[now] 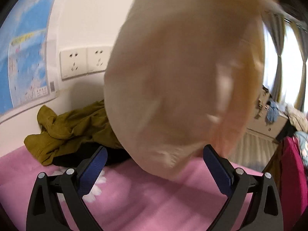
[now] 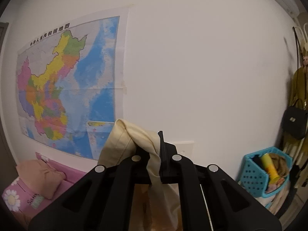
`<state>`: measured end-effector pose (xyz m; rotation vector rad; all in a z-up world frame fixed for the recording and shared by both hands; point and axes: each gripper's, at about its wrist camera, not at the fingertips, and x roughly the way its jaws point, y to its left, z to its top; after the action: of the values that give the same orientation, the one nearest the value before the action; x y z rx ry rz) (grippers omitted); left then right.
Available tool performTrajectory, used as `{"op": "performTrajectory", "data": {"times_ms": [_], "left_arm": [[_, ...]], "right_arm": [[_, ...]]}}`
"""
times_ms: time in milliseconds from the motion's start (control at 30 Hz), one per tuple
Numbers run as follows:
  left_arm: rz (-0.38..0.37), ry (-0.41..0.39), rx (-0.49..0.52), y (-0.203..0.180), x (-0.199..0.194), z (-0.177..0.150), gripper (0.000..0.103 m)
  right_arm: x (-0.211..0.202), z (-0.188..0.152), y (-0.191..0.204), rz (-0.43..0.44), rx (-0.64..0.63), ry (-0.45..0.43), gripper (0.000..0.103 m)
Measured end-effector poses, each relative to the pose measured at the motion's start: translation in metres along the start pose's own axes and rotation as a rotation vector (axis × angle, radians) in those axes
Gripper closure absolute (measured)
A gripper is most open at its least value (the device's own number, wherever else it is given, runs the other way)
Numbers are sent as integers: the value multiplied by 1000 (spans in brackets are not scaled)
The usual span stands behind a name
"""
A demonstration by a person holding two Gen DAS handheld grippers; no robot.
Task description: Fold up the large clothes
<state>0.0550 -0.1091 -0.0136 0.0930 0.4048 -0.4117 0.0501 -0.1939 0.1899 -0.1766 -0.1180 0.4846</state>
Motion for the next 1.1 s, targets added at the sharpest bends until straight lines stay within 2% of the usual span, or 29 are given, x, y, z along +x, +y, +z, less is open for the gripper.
{"op": "performTrajectory", "data": {"times_ms": [100, 167, 233, 267, 300, 333, 367, 400, 500, 600, 700, 767, 800, 900, 933, 1033, 1100], "left_arm": [[14, 13, 35, -14, 4, 2, 7], [59, 39, 7, -11, 18, 6, 7], [99, 63, -28, 1, 30, 7, 16], [122, 66, -40, 8, 33, 8, 43], [112, 75, -74, 22, 34, 13, 80], [97, 83, -110, 33, 34, 17, 93], [80, 82, -157, 46, 30, 25, 98], [85, 46, -193, 59, 20, 39, 100], [99, -55, -214, 79, -14, 74, 101], [117, -206, -228, 97, -71, 118, 101], [163, -359, -214, 112, -140, 154, 101], [166, -437, -185, 113, -190, 171, 101], [194, -481, -155, 110, -221, 178, 101], [282, -540, -83, 96, -291, 186, 100], [301, -544, -73, 94, -307, 187, 100], [380, -526, -34, 89, -369, 179, 100], [472, -490, 5, 82, -407, 168, 100]], "right_arm": [[-5, -3, 2, 7, -1, 3, 99], [-10, -5, 4, 13, -5, 3, 100], [-18, -7, 2, 13, -2, 3, 100], [-23, -7, 0, 8, -7, 3, 100], [-29, -7, -3, 14, 2, 2, 100], [-35, -7, -6, 21, 7, 3, 100], [-41, -7, -7, 14, -4, -2, 100], [-51, -4, -8, 3, -12, -16, 100], [-83, 10, -17, 36, 24, -84, 100], [-133, 29, -23, 46, 16, -196, 100], [-180, 42, -29, 65, 6, -266, 100], [-205, 46, -31, 72, 0, -282, 101], [-210, 45, -32, 77, 4, -280, 101], [-219, 39, -29, 113, 6, -253, 100], [-219, 35, -27, 156, 17, -236, 100], [-215, 20, -16, 273, 31, -200, 100], [-210, 12, -2, 360, 33, -177, 100]]}}
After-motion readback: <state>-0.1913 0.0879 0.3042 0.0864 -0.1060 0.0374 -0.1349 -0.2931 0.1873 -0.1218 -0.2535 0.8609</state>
